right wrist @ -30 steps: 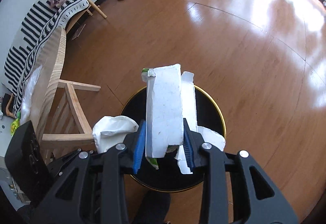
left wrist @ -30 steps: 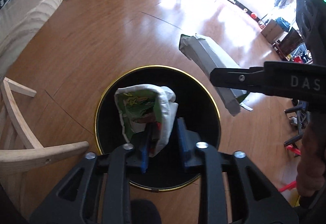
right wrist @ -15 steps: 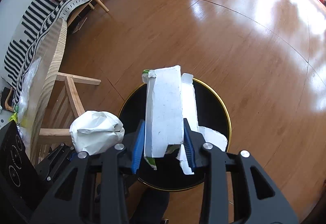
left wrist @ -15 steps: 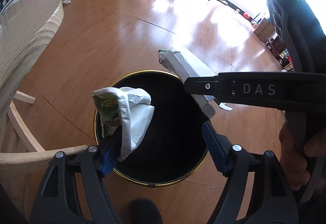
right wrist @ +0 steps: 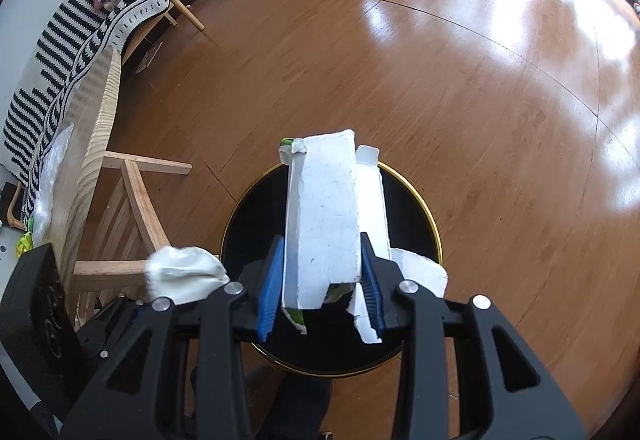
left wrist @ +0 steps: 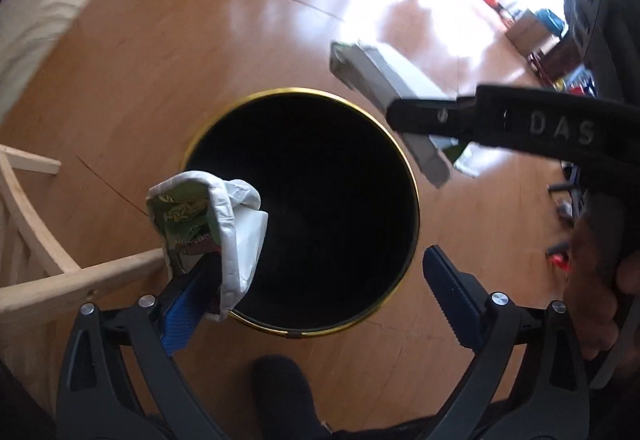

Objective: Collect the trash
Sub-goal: 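Open the left tool and right tool to drop both items into the bin, then grasp the foil tube with the left tool while the right tool grasps the clear plastic bag, then carry the foil tube and plastic bag over the trash bin with both tools, then open the right tool to drop the plastic bag while the left tool drops the foil tube, then move both tools back to the table and grasp the purple toy with the right tool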

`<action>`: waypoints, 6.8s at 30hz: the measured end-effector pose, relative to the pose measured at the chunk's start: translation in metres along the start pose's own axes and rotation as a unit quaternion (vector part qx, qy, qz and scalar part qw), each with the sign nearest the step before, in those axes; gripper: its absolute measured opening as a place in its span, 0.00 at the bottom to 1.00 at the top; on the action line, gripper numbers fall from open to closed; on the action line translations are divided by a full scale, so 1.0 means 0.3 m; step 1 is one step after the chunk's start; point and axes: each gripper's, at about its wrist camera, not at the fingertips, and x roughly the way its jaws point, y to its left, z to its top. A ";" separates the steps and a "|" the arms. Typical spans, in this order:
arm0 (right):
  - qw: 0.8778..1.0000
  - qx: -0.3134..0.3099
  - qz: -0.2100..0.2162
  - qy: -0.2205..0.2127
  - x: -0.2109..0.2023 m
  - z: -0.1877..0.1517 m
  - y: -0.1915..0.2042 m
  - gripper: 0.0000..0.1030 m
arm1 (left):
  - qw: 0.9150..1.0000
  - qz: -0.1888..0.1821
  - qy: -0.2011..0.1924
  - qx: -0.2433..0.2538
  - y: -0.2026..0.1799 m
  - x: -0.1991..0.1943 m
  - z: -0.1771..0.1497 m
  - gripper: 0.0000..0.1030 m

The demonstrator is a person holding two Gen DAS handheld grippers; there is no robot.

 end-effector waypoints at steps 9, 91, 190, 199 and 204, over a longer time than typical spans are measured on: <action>1.000 0.010 0.003 -0.006 -0.018 0.005 -0.016 0.35 | 0.998 -0.055 0.016 -0.019 0.005 -0.023 0.010 0.94; 0.966 -0.236 0.047 -0.098 -0.166 -0.117 1.102 0.23 | 0.946 0.207 -0.239 -0.078 0.777 -1.123 -0.626 0.30; 0.895 -0.416 0.163 -0.011 -0.119 -0.501 1.749 0.74 | 0.878 0.301 -0.270 -0.255 1.130 -1.343 -1.166 0.91; 0.855 -0.495 0.150 0.026 0.086 -0.718 2.046 0.74 | 0.893 0.277 -0.239 -0.262 1.296 -1.323 -1.361 0.91; 0.846 -0.512 0.146 0.041 0.163 -0.776 2.126 0.74 | 0.901 0.269 -0.224 -0.255 1.314 -1.280 -1.389 0.91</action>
